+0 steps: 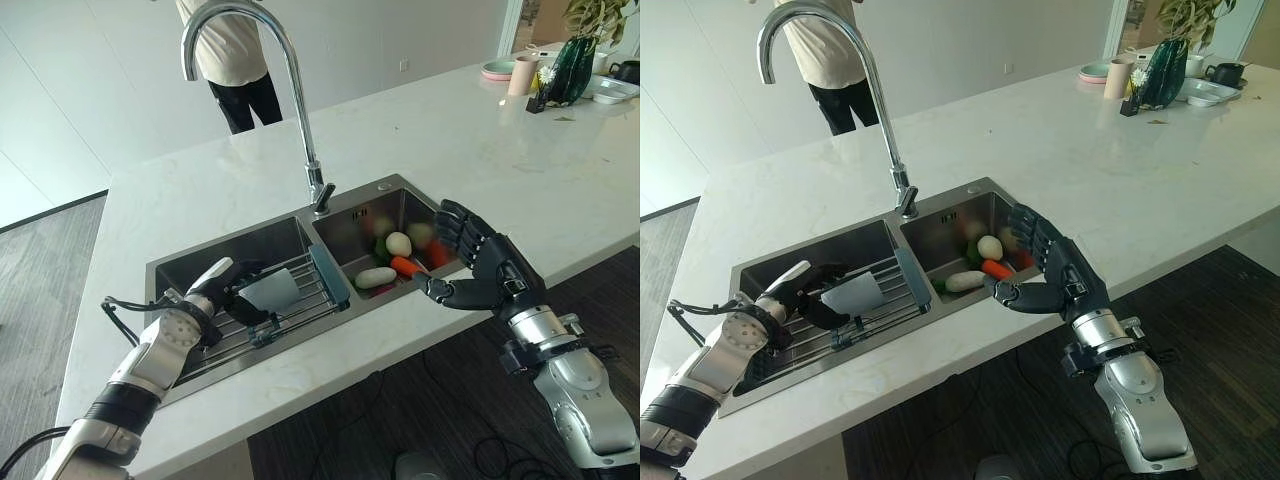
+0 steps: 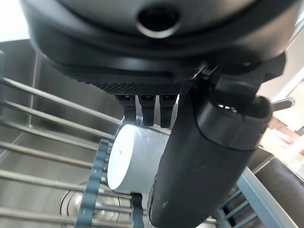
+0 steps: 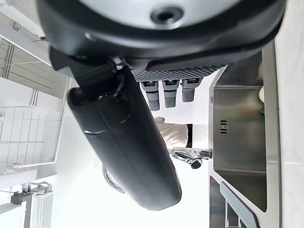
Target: Place the dishes in the dishwasher.
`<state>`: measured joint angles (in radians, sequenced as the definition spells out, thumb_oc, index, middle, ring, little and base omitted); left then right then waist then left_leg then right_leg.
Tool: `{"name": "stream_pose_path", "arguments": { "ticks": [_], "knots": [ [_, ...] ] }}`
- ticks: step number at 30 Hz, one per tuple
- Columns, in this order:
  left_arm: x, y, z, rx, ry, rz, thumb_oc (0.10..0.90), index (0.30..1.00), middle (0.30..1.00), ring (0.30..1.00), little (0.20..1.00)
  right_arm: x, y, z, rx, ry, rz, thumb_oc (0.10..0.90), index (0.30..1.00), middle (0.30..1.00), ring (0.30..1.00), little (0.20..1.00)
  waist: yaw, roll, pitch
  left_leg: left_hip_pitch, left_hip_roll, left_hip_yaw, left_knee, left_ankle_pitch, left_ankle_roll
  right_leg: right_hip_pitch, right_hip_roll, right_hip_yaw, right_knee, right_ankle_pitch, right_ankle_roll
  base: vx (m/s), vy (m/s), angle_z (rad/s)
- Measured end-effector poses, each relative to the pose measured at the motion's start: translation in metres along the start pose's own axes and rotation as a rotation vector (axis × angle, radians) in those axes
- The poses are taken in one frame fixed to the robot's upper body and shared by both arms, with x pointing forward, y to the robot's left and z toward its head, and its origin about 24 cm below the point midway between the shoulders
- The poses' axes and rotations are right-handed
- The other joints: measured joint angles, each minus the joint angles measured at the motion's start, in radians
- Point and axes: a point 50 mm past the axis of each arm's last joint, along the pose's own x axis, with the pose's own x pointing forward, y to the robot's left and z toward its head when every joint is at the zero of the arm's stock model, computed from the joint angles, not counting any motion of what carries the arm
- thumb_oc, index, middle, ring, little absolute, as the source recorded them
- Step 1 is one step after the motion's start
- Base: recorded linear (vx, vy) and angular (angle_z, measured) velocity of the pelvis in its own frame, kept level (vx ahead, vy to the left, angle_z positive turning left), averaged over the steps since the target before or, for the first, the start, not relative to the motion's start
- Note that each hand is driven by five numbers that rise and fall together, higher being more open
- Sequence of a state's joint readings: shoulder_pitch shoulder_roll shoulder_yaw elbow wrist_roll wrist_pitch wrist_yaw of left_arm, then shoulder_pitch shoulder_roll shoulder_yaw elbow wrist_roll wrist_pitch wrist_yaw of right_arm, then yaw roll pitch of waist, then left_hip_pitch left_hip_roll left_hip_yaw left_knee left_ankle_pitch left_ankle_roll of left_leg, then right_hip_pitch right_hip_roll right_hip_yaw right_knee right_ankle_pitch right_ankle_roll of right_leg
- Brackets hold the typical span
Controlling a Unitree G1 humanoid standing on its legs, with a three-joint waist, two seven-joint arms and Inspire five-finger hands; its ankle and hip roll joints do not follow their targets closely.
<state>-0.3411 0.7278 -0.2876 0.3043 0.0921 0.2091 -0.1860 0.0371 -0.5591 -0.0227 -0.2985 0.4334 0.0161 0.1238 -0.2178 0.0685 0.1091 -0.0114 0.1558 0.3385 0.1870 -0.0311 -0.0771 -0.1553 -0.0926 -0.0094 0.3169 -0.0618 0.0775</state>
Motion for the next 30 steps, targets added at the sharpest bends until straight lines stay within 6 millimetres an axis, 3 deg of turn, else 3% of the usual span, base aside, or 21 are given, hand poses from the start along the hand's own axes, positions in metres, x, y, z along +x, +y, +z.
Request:
{"name": "stream_pose_path", "arguments": {
  "ticks": [12, 22, 30],
  "knots": [
    [0.001, -0.006, -0.002, 0.009, 0.010, -0.022, 0.800, 0.900, 0.900, 0.900, 0.900, 0.000, 0.000, -0.001, 0.001, 0.011, 0.008, 0.800, 0.900, 0.900, 0.900, 0.900, -0.001, 0.002, -0.001, 0.000, 0.001, 0.000, -0.001, 0.000, 0.000, 0.000, 0.000, 0.000, 0.000, 0.001, 0.000, 0.00, 0.000, 0.00],
    [0.004, -0.012, -0.020, -0.019, 0.087, -0.029, 0.800, 0.900, 0.900, 0.900, 0.900, 0.000, 0.001, -0.001, 0.002, 0.013, 0.019, 0.800, 0.900, 0.900, 0.900, 0.900, -0.003, 0.004, -0.002, 0.000, 0.000, 0.001, -0.002, 0.000, 0.000, 0.000, 0.000, 0.001, 0.000, 0.001, 0.001, 0.00, 0.000, 0.00],
    [0.006, -0.019, -0.023, -0.043, 0.109, -0.007, 0.800, 0.900, 0.900, 0.900, 0.900, 0.000, 0.001, -0.001, 0.001, 0.014, 0.020, 0.800, 0.900, 0.900, 0.900, 0.900, -0.006, 0.003, -0.002, 0.000, 0.000, 0.002, -0.002, 0.000, 0.000, 0.000, 0.001, 0.002, -0.001, 0.001, 0.001, 0.00, 0.000, 0.00]
  ]
}}
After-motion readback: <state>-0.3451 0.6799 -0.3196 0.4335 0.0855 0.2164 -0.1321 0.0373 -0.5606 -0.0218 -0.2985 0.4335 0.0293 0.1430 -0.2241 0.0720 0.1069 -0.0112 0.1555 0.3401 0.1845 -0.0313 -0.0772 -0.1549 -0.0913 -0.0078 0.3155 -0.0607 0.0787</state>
